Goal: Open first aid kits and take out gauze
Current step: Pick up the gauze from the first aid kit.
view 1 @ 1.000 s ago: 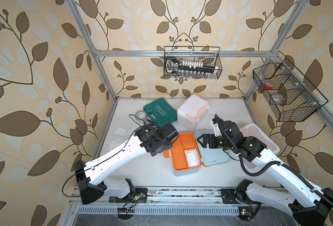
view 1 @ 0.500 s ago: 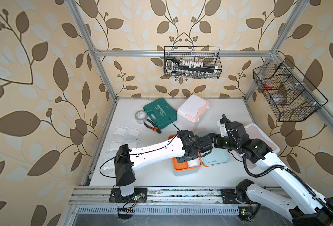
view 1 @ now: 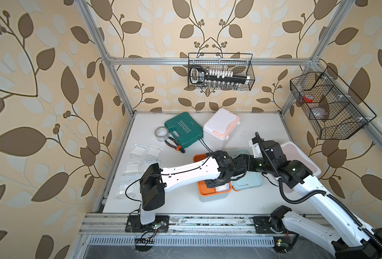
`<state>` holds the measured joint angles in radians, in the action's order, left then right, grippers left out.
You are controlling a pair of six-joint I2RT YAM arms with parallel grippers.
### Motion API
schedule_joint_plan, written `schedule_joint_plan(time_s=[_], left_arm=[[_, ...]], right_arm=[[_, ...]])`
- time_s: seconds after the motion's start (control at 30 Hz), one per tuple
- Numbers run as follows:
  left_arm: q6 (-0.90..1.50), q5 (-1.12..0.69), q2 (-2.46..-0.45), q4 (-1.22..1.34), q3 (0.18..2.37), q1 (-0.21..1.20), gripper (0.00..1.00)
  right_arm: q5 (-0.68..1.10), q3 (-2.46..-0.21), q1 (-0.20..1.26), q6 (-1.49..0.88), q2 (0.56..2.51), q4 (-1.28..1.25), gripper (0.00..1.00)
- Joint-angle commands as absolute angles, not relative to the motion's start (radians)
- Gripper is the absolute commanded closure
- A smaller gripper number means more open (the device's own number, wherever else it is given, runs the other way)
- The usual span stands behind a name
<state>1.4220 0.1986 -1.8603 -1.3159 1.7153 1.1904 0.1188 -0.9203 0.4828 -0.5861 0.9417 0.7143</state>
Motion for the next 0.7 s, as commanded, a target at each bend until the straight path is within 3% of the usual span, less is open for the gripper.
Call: schedule_joint_plan(time_s=[0.0, 0.2, 0.43, 0.67], left_arm=[[1.424, 0.192, -1.867, -1.333, 1.75, 1.188, 0.8], [1.423, 0.195, -1.857, -1.33, 1.749, 1.188, 1.0], [1.4, 0.205, -1.743, -1.263, 1.684, 1.153, 1.0], [1.334, 0.201, -1.482, -1.074, 1.51, 1.063, 1.0]], right_arm=[[0.14, -0.902, 0.478, -0.572, 0.928, 0.711, 0.0], [0.147, -0.904, 0.477, -0.572, 0.925, 0.714, 0.0], [0.227, -0.91, 0.476, -0.556, 0.916, 0.694, 0.01], [0.384, -0.911, 0.491, -0.546, 0.905, 0.616, 0.0]])
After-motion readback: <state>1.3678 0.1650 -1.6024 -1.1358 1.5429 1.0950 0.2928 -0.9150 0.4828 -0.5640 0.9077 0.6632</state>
